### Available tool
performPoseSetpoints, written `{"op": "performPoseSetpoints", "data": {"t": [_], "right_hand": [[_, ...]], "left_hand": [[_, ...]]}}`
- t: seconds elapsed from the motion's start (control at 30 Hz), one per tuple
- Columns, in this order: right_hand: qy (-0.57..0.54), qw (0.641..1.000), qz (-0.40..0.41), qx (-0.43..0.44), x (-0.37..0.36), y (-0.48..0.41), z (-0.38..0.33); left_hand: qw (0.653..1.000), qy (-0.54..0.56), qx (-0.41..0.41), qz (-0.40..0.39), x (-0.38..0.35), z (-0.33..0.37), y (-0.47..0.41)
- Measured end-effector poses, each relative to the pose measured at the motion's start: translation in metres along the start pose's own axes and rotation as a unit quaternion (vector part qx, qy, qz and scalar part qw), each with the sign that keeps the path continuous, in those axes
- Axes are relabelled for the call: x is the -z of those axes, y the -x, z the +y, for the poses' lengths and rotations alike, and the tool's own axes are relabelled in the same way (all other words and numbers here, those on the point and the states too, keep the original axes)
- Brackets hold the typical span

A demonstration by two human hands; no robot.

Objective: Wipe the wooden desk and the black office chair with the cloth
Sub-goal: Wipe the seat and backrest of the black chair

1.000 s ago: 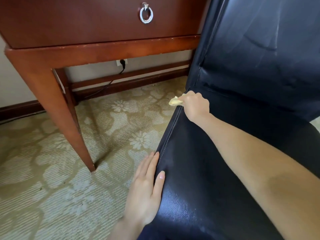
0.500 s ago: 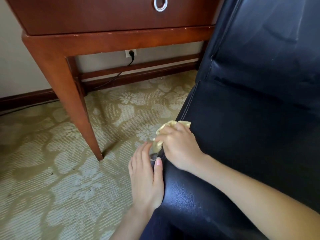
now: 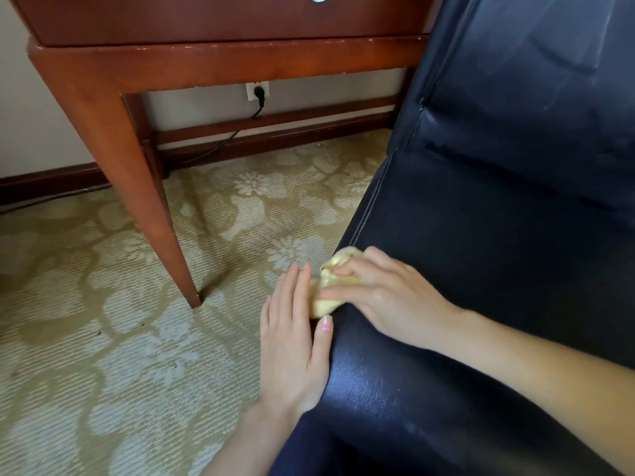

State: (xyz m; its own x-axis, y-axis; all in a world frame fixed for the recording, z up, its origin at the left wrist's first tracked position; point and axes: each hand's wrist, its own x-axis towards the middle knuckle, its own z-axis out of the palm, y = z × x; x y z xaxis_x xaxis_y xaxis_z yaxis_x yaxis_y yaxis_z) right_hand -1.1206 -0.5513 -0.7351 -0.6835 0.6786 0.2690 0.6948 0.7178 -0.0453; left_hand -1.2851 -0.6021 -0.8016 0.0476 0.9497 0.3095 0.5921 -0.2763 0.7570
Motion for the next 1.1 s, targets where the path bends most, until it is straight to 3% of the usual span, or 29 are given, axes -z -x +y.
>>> {"op": "performPoseSetpoints", "data": {"t": [0.23,0.43,0.63,0.83,0.9,1.1], "right_hand": [[0.086,0.979,-0.081,-0.164,0.002,-0.030,0.093],[0.122,0.958,-0.082,-0.246,-0.002,-0.062,0.147],[0.208,0.920,-0.100,-0.317,-0.009,-0.100,0.179],[0.191,0.879,-0.096,-0.425,-0.023,-0.126,0.177],[0.189,0.878,-0.112,-0.425,-0.025,-0.129,0.170],[0.117,0.937,-0.077,-0.319,-0.024,-0.102,0.128]], "left_hand": [[0.994,-0.045,-0.015,-0.093,0.002,0.003,-0.004],[0.985,-0.088,-0.028,-0.145,0.003,0.001,-0.008],[0.986,-0.076,-0.032,-0.144,0.001,-0.001,-0.009],[0.992,-0.049,-0.034,-0.113,-0.001,-0.001,-0.010],[0.992,-0.047,-0.023,-0.115,-0.001,-0.002,-0.012],[0.993,-0.040,0.002,-0.111,-0.001,-0.003,-0.013]]}}
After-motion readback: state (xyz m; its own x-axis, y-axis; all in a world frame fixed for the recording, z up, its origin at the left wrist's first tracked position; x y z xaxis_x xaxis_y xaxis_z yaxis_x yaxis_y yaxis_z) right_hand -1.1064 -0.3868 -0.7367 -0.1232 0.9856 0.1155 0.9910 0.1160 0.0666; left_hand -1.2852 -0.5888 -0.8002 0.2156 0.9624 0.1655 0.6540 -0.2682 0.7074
